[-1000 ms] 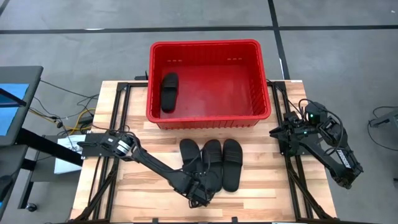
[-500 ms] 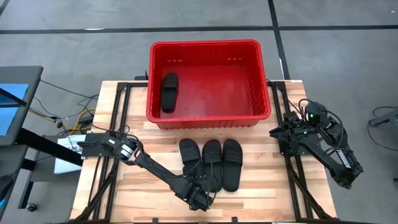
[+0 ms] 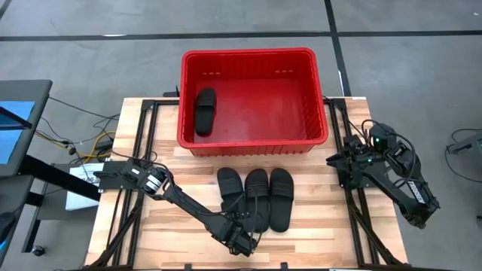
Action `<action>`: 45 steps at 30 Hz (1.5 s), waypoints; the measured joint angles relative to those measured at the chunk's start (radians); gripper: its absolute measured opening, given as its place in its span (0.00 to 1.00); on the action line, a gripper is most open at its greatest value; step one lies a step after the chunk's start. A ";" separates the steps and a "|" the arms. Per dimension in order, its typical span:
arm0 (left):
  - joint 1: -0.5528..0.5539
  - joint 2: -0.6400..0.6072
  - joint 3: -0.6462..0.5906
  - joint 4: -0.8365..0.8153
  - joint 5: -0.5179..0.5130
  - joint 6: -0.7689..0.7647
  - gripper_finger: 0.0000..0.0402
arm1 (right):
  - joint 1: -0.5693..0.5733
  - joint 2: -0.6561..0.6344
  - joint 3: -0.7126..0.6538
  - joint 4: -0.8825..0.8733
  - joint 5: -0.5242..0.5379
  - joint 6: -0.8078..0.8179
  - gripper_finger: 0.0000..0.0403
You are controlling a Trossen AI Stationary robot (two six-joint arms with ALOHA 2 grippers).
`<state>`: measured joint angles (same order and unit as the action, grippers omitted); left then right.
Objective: Pick and place slides into bin
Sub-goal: Put the left slide into the bin
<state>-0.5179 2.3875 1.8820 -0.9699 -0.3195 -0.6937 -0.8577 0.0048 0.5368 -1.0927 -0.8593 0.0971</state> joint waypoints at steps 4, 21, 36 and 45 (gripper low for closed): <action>-0.001 0.000 -0.001 0.003 -0.001 0.001 0.40 | 0.000 0.000 0.000 0.000 0.000 0.000 0.19; -0.001 0.000 -0.002 0.000 0.012 0.044 0.10 | 0.000 0.000 0.000 0.000 0.000 0.000 0.19; -0.001 0.000 -0.002 -0.003 0.000 0.027 0.02 | 0.000 0.000 0.000 0.000 0.000 0.000 0.19; -0.012 -0.011 -0.005 -0.001 -0.033 0.016 0.01 | 0.000 0.000 0.000 0.000 0.000 0.000 0.19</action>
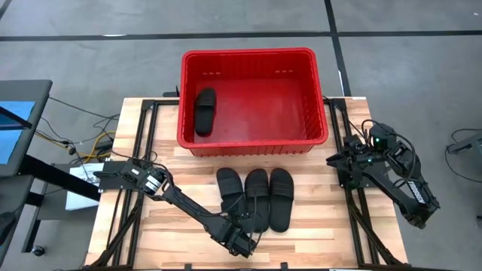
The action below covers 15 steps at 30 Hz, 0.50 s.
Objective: Pick and place slides into bin
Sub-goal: Put the left slide into the bin
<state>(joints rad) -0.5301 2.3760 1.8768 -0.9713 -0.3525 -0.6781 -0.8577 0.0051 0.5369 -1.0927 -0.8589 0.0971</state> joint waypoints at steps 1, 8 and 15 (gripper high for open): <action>-0.002 -0.003 -0.001 0.000 -0.001 -0.005 0.01 | 0.000 0.000 0.000 0.000 0.000 0.000 0.19; -0.027 -0.037 0.001 -0.006 -0.016 -0.042 0.01 | 0.000 0.000 0.000 0.000 0.000 0.000 0.19; -0.055 -0.035 0.059 -0.036 -0.014 -0.061 0.01 | 0.000 0.000 0.000 0.000 0.000 0.000 0.19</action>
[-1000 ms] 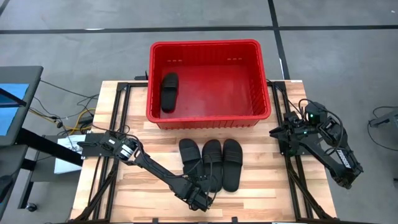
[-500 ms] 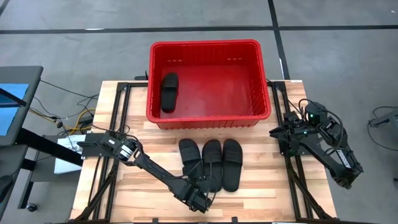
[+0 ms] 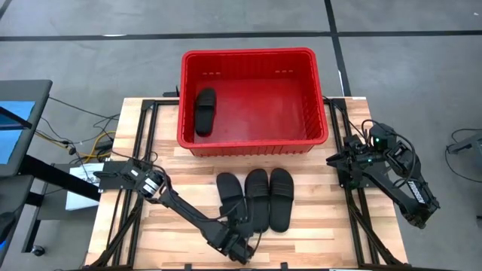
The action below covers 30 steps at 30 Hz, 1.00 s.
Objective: Pick and place slides into bin
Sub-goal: Put the left slide into the bin
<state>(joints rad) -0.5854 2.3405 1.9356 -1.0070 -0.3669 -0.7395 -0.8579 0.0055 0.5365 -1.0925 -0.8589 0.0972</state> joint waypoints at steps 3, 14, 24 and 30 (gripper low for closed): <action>-0.012 0.000 0.026 -0.007 -0.003 -0.001 0.01 | 0.000 0.000 0.000 0.000 0.000 0.000 0.19; -0.055 -0.003 0.169 -0.197 -0.037 -0.047 0.00 | 0.000 0.000 0.000 0.000 0.000 0.000 0.19; -0.103 -0.006 0.341 -0.338 -0.123 -0.087 0.00 | 0.000 0.000 0.000 0.000 0.000 0.000 0.19; -0.148 -0.006 0.417 -0.319 -0.129 -0.097 0.00 | 0.000 0.000 0.000 0.000 0.000 0.000 0.19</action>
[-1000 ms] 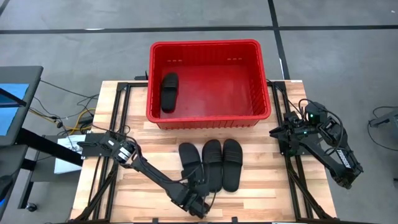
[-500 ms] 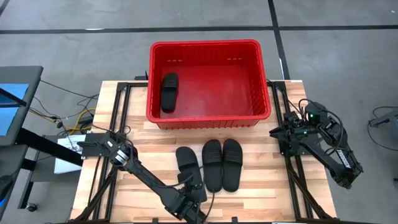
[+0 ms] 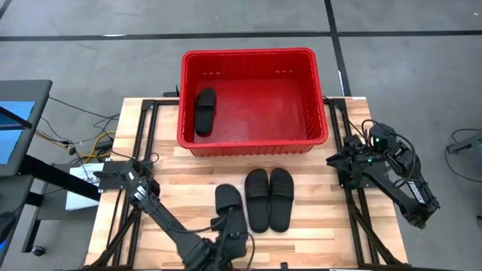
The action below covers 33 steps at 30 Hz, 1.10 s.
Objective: Pick and place slides into bin
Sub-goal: Put the left slide into the bin
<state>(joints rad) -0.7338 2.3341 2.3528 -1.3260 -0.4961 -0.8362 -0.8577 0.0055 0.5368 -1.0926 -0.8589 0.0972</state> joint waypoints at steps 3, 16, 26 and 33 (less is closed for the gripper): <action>-0.026 -0.002 0.004 0.034 -0.018 -0.010 0.00 | 0.000 0.000 0.000 0.000 0.000 0.000 0.19; -0.081 -0.025 0.003 0.123 -0.167 0.074 0.00 | 0.000 0.000 0.000 0.000 0.000 0.000 0.19; -0.076 -0.121 0.003 0.101 -0.257 0.205 0.00 | 0.000 0.000 0.000 0.000 0.000 0.000 0.19; -0.045 -0.214 0.003 0.079 -0.337 0.371 0.00 | 0.000 0.000 0.000 0.000 0.000 0.000 0.19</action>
<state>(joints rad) -0.7785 2.1200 2.3562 -1.2465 -0.8330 -0.4653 -0.8578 0.0055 0.5369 -1.0927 -0.8589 0.0971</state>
